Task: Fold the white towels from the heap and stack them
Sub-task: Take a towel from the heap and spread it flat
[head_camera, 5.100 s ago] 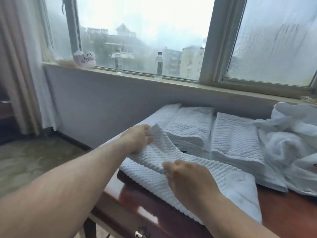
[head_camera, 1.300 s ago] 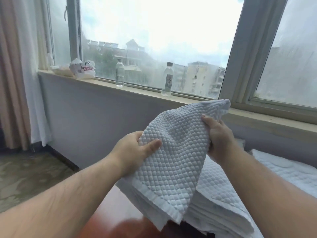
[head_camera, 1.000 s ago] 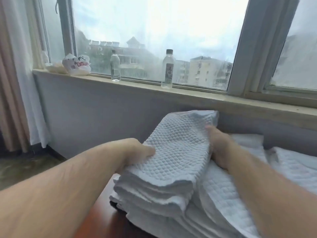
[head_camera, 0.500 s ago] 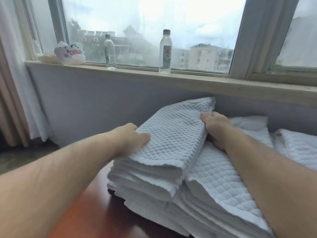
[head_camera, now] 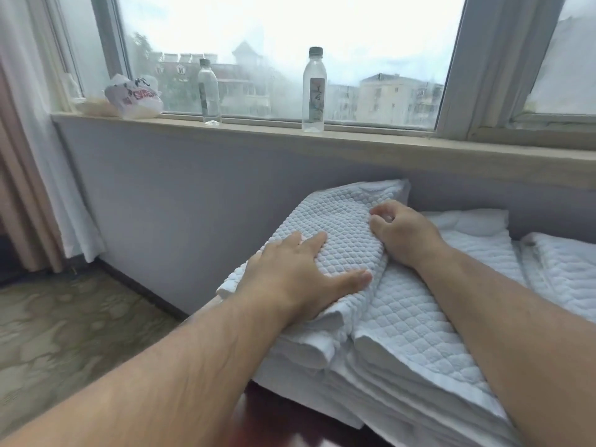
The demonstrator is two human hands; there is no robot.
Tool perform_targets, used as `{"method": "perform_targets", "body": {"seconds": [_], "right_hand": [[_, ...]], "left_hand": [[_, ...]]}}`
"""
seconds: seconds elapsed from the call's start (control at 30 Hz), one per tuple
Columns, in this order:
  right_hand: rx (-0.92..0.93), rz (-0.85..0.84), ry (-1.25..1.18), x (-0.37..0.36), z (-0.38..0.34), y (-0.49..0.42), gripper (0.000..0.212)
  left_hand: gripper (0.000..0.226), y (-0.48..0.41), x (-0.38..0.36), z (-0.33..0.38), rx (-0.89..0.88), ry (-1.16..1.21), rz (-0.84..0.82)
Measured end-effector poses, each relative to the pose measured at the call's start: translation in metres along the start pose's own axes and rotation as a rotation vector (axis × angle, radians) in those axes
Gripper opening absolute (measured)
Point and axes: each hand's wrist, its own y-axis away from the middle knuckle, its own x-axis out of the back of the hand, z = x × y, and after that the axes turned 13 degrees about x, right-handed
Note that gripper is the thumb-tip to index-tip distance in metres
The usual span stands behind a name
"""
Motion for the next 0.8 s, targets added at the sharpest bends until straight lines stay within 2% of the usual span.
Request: {"method": "perform_targets", "body": {"seconds": [0.13,0.23,0.37,0.43,0.57,0.63,0.7,0.8], "right_hand": [[0.042,-0.052,-0.057,0.008,-0.009,0.025,0.043],[0.084,-0.148,0.063,0.018,-0.02,0.076,0.038],[0.173,-0.285,0.288,0.041,-0.039,0.168,0.048],[0.206,-0.328,0.319,0.056,-0.047,0.209,0.051],[0.311,-0.356,0.358,0.085,-0.045,0.287,0.051],[0.316,-0.308,0.361,0.106,-0.042,0.322,0.041],[0.252,-0.166,0.376,0.135,-0.035,0.354,0.029],[0.1,0.023,0.383,0.186,-0.011,0.401,0.034]], "left_hand": [[0.109,0.003,-0.002,0.001,0.003,0.003,0.049],[0.109,0.007,-0.004,0.001,-0.016,-0.035,0.105],[0.082,0.026,0.0,0.009,-0.08,-0.153,0.138],[0.072,0.049,-0.001,0.013,-0.093,-0.157,0.093],[0.065,0.125,-0.021,0.005,-0.26,-0.125,-0.021],[0.061,0.164,-0.028,0.006,-0.314,-0.064,-0.057],[0.057,0.196,-0.031,0.019,-0.351,0.0,-0.048],[0.051,0.237,-0.043,0.062,-0.396,0.087,-0.024]]}}
